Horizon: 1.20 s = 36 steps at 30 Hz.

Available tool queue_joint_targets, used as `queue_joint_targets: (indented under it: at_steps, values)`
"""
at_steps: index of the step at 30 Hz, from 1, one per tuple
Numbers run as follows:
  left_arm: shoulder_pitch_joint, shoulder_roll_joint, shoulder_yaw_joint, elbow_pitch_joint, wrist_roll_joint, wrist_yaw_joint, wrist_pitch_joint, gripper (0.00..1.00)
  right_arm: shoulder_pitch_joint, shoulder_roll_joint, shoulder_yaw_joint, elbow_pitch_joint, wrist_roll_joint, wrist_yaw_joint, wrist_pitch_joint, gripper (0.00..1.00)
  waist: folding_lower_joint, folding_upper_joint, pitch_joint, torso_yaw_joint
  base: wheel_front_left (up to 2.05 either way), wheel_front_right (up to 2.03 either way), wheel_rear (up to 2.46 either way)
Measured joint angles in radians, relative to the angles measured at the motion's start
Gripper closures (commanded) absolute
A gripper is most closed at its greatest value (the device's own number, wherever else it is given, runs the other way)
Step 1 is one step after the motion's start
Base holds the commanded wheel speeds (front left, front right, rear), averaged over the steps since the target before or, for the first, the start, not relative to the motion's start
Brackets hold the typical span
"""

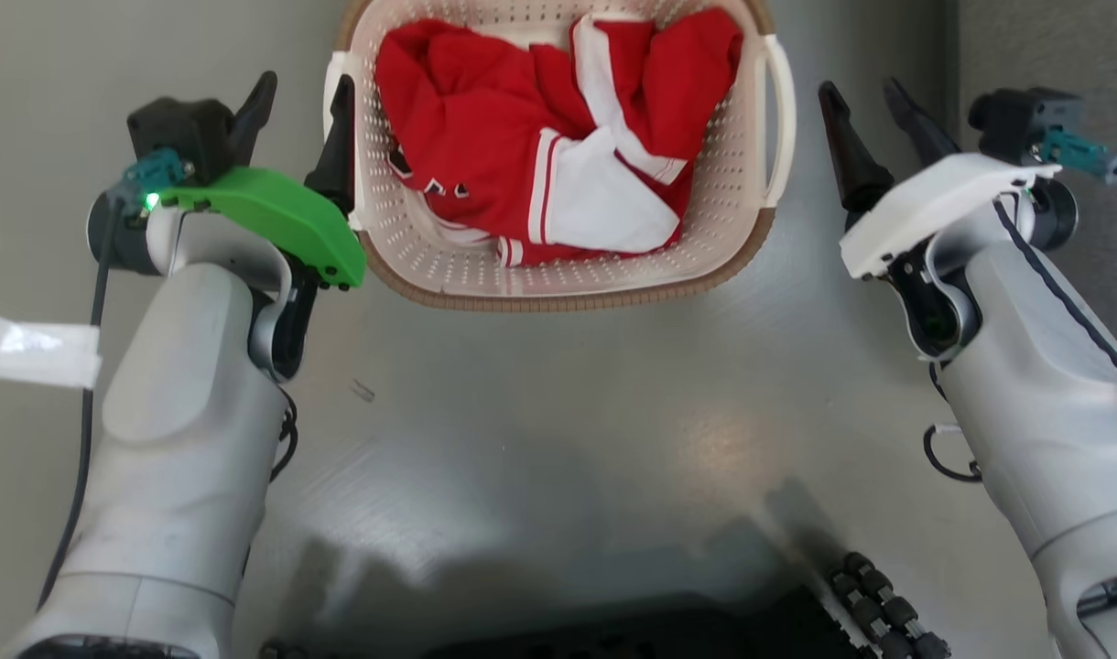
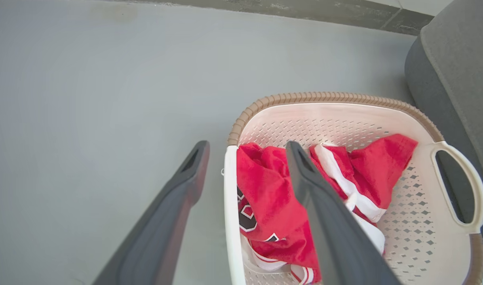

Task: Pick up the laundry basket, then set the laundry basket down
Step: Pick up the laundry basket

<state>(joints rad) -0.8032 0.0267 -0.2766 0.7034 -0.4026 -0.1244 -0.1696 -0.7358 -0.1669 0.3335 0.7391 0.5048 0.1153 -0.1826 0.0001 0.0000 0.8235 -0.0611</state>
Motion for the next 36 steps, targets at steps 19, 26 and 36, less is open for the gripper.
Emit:
queue_joint_targets:
  at_steps: [19, 26, 36]
  values:
    - [-0.187, -0.004, -0.035, 0.178, -0.016, 0.0, 0.105, 0.0, -0.174, 0.04, 0.06, 0.148, 0.009, 0.008, 0.041, 0.0, -0.0001, 0.0, 0.161, 0.005, 0.0, 0.0, 0.0]
    - [-0.218, -0.004, -0.079, 0.208, -0.044, 0.0, 0.116, 0.0, -0.216, 0.049, 0.093, 0.177, 0.035, 0.008, 0.042, 0.0, -0.0001, 0.0, 0.206, 0.008, 0.0, 0.0, 0.0]
    - [-0.237, -0.006, -0.125, 0.236, -0.091, 0.0, 0.114, 0.43, -0.24, 0.063, 0.13, 0.224, 0.06, 0.008, 0.036, 0.72, -0.0001, 0.0, 0.219, 0.024, 0.0, 0.0, 0.0]
